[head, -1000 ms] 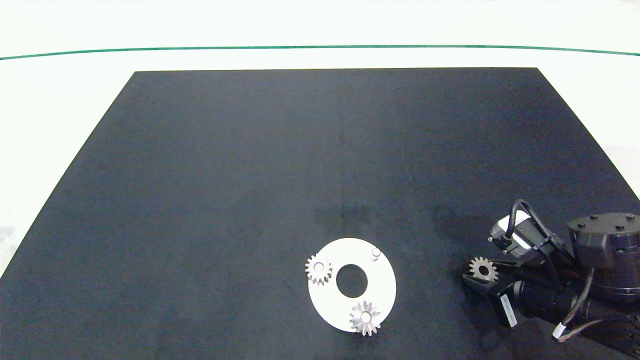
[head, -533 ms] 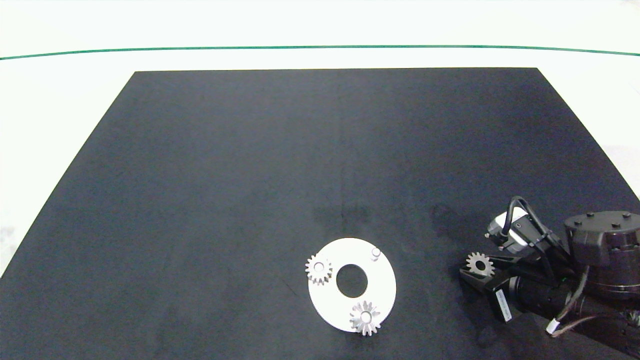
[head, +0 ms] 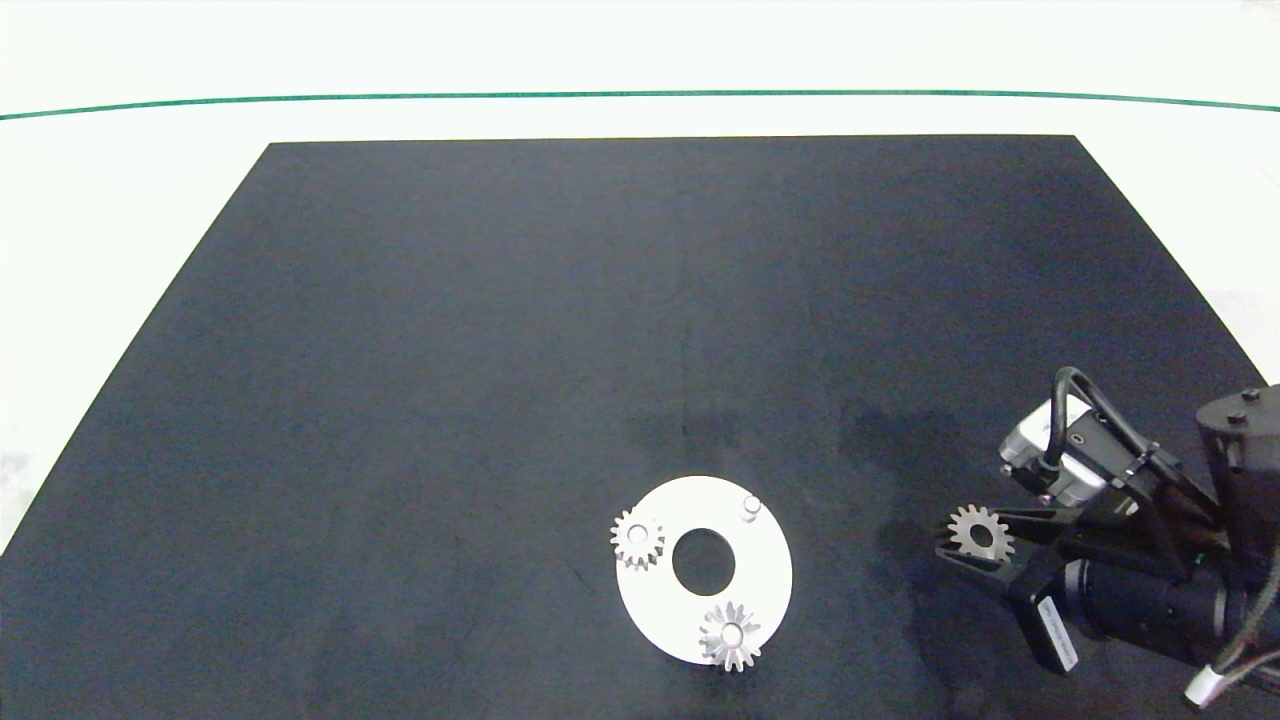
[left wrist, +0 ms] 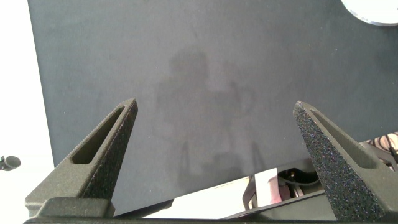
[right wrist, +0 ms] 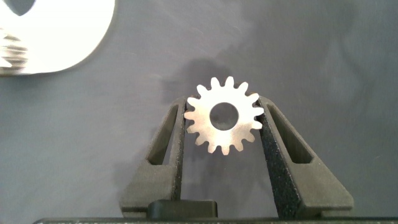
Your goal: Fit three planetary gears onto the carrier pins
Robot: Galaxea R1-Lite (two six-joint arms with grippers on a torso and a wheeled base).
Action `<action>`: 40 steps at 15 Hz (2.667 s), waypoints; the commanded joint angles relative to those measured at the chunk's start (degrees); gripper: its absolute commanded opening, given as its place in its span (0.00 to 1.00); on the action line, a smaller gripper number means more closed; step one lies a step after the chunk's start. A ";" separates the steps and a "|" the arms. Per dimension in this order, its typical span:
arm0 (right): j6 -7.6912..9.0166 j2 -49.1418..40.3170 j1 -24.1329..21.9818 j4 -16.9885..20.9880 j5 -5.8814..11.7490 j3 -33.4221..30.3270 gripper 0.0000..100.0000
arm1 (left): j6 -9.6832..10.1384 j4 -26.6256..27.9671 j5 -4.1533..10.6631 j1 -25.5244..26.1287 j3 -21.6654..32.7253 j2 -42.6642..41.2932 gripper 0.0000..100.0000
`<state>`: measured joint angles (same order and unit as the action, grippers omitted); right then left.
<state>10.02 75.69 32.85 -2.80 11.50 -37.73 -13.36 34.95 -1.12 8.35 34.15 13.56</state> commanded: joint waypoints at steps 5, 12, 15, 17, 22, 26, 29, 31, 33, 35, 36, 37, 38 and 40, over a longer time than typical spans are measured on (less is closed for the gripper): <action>0.09 4.82 12.41 3.77 6.70 -11.58 0.00 | -0.09 0.21 -0.02 -0.09 0.04 0.07 1.00; 0.09 14.31 13.29 -1.06 7.58 -13.86 0.00 | -0.09 0.21 -0.02 -0.09 0.04 0.07 1.00; 0.09 16.15 14.34 -1.15 7.58 -14.83 0.00 | 0.00 0.21 -0.02 0.00 -0.04 0.15 1.00; 0.09 17.21 14.96 -1.15 7.58 -15.62 0.00 | 0.00 0.21 -0.11 0.00 -0.04 0.15 1.00; 0.09 19.76 16.19 -1.24 8.19 -17.47 0.00 | 0.00 0.21 -0.02 -0.09 0.04 -0.11 1.00; 0.09 20.11 16.10 -1.59 8.28 -17.55 0.00 | 0.00 0.12 -0.02 -0.09 0.04 -0.20 1.00; 0.09 21.52 16.10 -2.56 8.28 -17.82 0.00 | 0.00 0.12 -0.02 -0.09 0.04 -0.28 1.00; 0.00 22.39 15.93 -3.26 8.28 -18.17 0.00 | 0.00 0.12 -0.02 -0.09 0.04 -0.20 1.00; 0.00 22.75 15.84 -3.88 8.19 -18.17 0.00 | 0.00 0.12 -0.11 -0.09 0.04 -0.11 1.00; -0.09 23.10 15.75 -3.88 8.19 -18.08 0.00 | 0.00 0.12 -0.11 0.00 0.04 -0.11 1.00; -0.18 23.19 15.84 -3.96 8.19 -18.17 0.00 | 0.00 0.12 -0.11 0.00 0.04 -0.11 1.00; -0.18 23.27 15.84 -4.05 8.19 -18.17 0.00 | -0.09 0.21 -0.11 0.00 0.04 -0.11 1.00; -0.18 23.27 15.84 -4.05 8.19 -18.26 0.00 | 0.00 0.12 -0.11 0.00 0.04 -0.11 1.00; -0.18 23.63 15.75 -4.40 8.19 -18.17 0.00 | 0.00 0.21 -0.11 -0.09 -0.04 -0.37 1.00</action>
<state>9.78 99.01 48.64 -7.24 19.59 -55.95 -13.28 34.91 -1.23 8.35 34.19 13.28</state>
